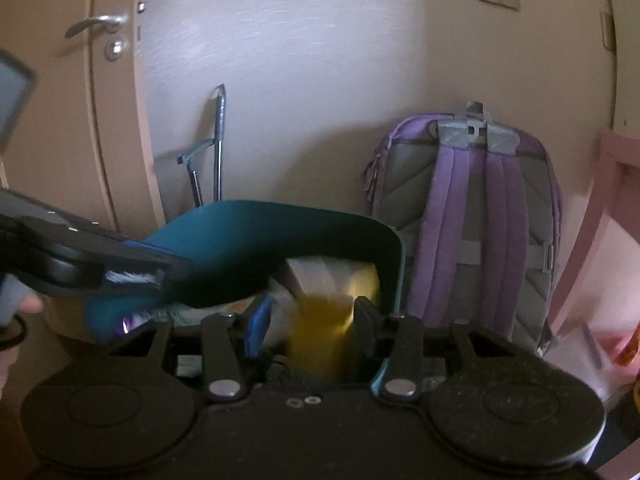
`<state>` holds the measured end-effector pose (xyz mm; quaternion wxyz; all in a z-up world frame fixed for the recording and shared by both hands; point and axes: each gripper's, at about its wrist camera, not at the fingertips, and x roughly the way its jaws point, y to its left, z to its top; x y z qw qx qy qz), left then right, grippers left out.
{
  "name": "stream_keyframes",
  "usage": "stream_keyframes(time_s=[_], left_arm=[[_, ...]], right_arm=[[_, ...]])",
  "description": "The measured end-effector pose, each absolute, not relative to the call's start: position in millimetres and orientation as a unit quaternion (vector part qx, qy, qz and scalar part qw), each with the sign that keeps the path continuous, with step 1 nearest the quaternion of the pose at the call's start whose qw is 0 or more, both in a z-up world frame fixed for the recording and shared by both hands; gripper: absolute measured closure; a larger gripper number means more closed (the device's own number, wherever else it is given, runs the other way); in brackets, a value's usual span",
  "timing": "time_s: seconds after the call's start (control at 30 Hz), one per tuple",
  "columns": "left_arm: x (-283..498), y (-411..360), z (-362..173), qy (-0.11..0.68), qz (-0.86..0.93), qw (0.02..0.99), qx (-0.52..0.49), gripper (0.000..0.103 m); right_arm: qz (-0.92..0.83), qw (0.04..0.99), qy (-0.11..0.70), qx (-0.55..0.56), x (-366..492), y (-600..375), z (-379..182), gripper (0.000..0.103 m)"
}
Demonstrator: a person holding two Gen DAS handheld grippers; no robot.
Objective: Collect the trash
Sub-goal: 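Open the left tool over the green bin while the right tool releases the milk carton into it, then withdraw both tools from the green bin back toward the trash pile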
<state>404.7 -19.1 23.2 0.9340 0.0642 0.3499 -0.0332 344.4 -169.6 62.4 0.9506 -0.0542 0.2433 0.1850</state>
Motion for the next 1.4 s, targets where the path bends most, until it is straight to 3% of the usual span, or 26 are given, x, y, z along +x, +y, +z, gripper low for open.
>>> stream_keyframes(time_s=[0.4, 1.07, 1.27, 1.33, 1.4], left_arm=[[407, -30, -5, 0.411, -0.041, 0.91, 0.029, 0.09], [329, -14, 52, 0.378, -0.057, 0.924, -0.008, 0.087], [296, -3, 62, 0.364, -0.061, 0.929, -0.018, 0.066], [285, 1, 62, 0.357, -0.06, 0.932, -0.019, 0.046], [275, 5, 61, 0.351, -0.059, 0.934, -0.018, 0.039]], right_arm=[[0.208, 0.945, 0.244, -0.068, 313, -171, 62, 0.054], [0.216, 0.946, 0.238, -0.044, 249, -190, 101, 0.05], [0.224, 0.943, 0.239, -0.052, 224, -189, 108, 0.049], [0.227, 0.943, 0.241, -0.048, 216, -189, 108, 0.049], [0.228, 0.941, 0.245, -0.039, 210, -190, 106, 0.048]])
